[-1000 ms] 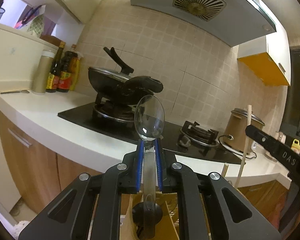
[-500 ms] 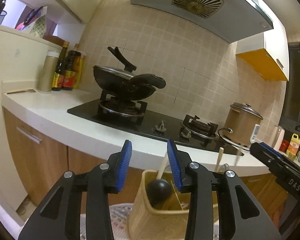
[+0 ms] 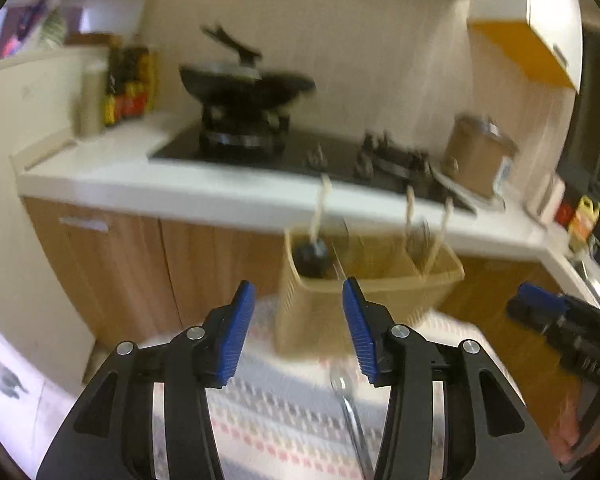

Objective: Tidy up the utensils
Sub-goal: 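Grasp the last clear spoon with the left tool while the right tool grasps the last chopstick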

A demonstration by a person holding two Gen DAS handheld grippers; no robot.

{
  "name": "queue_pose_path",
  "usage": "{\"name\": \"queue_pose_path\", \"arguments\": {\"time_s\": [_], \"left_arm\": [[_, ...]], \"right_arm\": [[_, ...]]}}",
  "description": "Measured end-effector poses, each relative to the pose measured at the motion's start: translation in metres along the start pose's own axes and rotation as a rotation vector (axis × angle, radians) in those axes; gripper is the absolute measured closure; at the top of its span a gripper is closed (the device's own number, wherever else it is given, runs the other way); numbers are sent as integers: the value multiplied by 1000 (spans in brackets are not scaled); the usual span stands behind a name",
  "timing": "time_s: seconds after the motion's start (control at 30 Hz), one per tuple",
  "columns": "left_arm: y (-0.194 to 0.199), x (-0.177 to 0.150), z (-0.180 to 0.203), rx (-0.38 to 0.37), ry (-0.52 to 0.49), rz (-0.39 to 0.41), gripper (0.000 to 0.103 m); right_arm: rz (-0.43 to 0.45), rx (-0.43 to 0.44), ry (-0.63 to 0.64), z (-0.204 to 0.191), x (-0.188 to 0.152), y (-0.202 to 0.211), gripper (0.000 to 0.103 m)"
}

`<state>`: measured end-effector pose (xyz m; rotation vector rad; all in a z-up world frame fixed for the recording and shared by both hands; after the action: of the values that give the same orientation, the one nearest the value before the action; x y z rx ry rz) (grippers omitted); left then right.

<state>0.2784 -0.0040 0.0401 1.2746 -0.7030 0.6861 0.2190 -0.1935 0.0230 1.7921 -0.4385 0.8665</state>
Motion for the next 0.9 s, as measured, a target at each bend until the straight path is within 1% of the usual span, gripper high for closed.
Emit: {"name": "queue_pose_path", "arguments": {"time_s": [0.03,0.1,0.13,0.17,0.2,0.23,0.3,0.33,0.4,0.5,0.57,0.7,0.8,0.9], "left_arm": [[-10,-11,5,-57,0,-102,59],[-27,-32,12,-158,25,-239,59],[-35,-42,15,-197,38,-294,59],[-47,-56,17,-217,47,-350,59],[-56,-67,18,-211,52,-388,59],[-65,-77,18,-206,60,-419,59],[-76,-90,20,-222,71,-459,60],[-81,-96,21,-216,73,-474,60],[-86,-101,24,-185,48,-476,60],[-89,-104,31,-142,0,-465,60],[-92,-104,36,-142,-5,-465,60],[-101,-108,44,-116,-12,-474,60],[-107,-110,53,-91,-16,-471,60],[-115,-111,62,-68,-32,-466,60]], "right_arm": [[-77,9,-6,-3,-14,-8,48],[-223,29,-21,-8,-46,-24,49],[-278,41,-25,-10,-60,-31,51],[-327,50,-27,-13,-74,-38,58],[-382,50,-27,-15,-93,-45,68],[-405,51,-37,-14,-104,-49,69],[-438,79,-80,-16,-126,-57,71],[-446,86,-94,-17,-130,-59,72],[-455,101,-108,-23,-139,-64,74],[-443,68,-86,-29,-143,-68,77],[-447,54,-72,-36,-148,-72,80],[-416,-50,44,-51,-155,-72,91],[-401,-103,116,-60,-161,-70,97],[-395,-104,96,-59,-165,-68,98]]}}
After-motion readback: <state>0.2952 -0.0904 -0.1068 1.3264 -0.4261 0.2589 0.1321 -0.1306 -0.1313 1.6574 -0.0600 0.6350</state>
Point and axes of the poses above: each gripper's, at about its wrist camera, not at the fingertips, and y roughly against the way its jaws point, z to its right, x to its top, the point moved 6 cm from there along -y, roughly the way its jaws point, and after that the axes turned 7 degrees about x, right-handed, at the moved point
